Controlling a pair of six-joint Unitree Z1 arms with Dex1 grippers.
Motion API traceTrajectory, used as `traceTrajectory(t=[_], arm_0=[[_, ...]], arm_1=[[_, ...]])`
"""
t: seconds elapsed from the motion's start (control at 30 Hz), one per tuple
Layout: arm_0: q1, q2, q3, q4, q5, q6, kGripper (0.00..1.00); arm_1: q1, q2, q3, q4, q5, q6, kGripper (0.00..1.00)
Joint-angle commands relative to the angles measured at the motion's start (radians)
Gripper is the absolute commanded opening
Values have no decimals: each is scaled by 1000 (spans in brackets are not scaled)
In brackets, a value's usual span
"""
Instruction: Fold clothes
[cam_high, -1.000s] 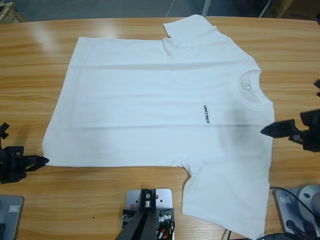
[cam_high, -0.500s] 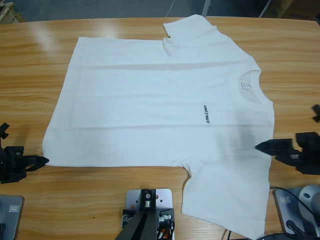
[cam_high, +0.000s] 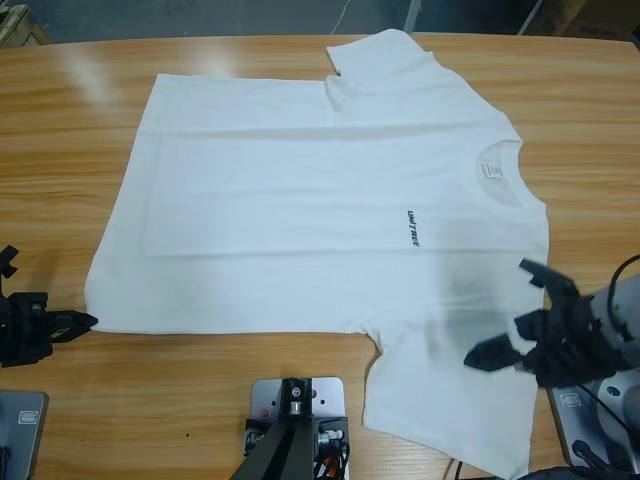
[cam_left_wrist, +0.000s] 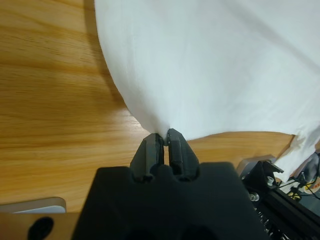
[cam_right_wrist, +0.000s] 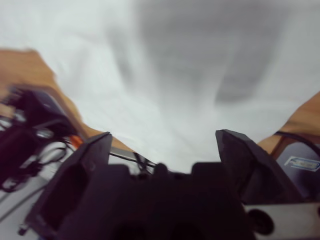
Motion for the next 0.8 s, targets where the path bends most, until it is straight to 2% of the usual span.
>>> traceTrajectory(t=[0.03,0.23,0.3,0.6,0.7,0.8], arm_0=[[-12,-1,9,11,4,9,0],[-12,0,9,10,4,11,0],[-12,1,9,10,4,11,0],[-12,2,9,10,4,11,0],[-12,2,9,10,4,11,0],[-12,3,9,10,4,12,0]], arm_1=[[78,48,30,57,-35,0,847],[125,-51,0,146,-221,79,849],[125,-36,-3,149,-239,83,849],[149,124,0,75,-117,121,843],[174,123,0,69,-100,135,758],[177,122,1,69,-94,136,757]])
